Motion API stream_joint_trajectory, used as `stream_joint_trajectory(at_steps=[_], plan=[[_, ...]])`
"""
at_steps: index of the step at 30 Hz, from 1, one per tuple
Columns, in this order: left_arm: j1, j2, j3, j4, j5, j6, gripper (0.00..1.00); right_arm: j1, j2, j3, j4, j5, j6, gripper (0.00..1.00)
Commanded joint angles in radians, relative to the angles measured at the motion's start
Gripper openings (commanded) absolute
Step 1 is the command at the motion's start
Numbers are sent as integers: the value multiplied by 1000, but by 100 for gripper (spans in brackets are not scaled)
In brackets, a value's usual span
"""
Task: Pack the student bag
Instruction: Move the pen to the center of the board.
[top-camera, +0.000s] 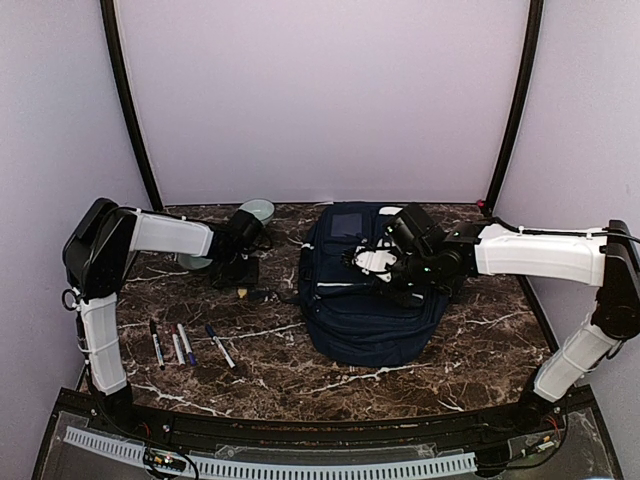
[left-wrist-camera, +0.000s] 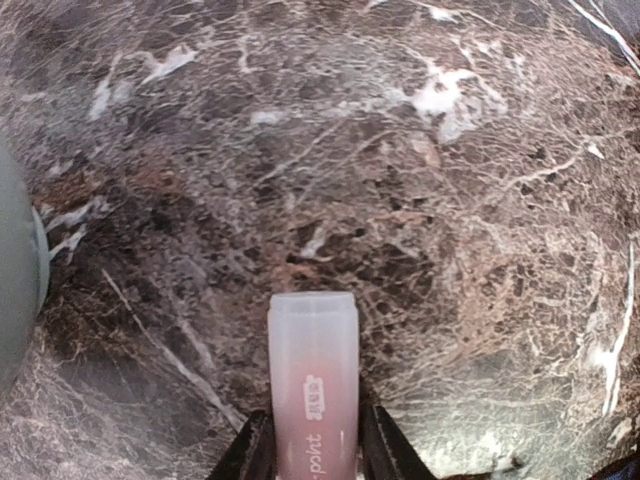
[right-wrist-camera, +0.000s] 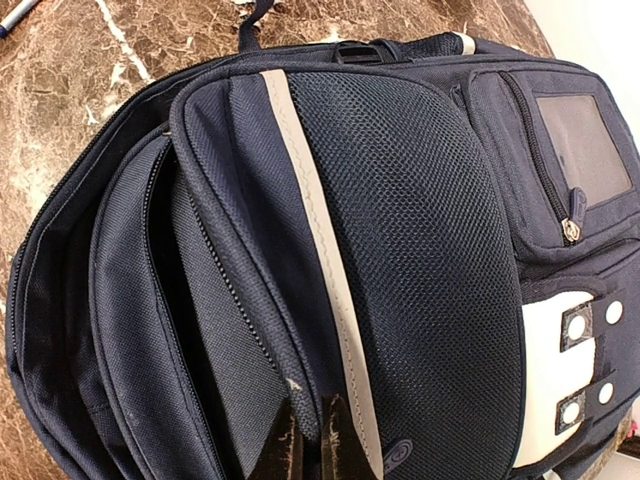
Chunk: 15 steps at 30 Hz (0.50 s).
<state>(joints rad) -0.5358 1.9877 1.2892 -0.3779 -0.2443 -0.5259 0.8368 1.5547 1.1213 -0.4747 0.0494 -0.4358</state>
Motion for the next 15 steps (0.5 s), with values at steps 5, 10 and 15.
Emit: stream_joint_trajectory(at_steps=[5, 10, 15], plan=[[-58, -57, -73, -121, 133, 115, 25, -11, 4, -5, 85, 18, 5, 0], [-73, -173, -178, -183, 206, 135, 22, -11, 3, -5, 85, 13, 6, 0], [-110, -291, -279, -202, 286, 152, 22, -10, 13, -2, 85, 5, 5, 0]])
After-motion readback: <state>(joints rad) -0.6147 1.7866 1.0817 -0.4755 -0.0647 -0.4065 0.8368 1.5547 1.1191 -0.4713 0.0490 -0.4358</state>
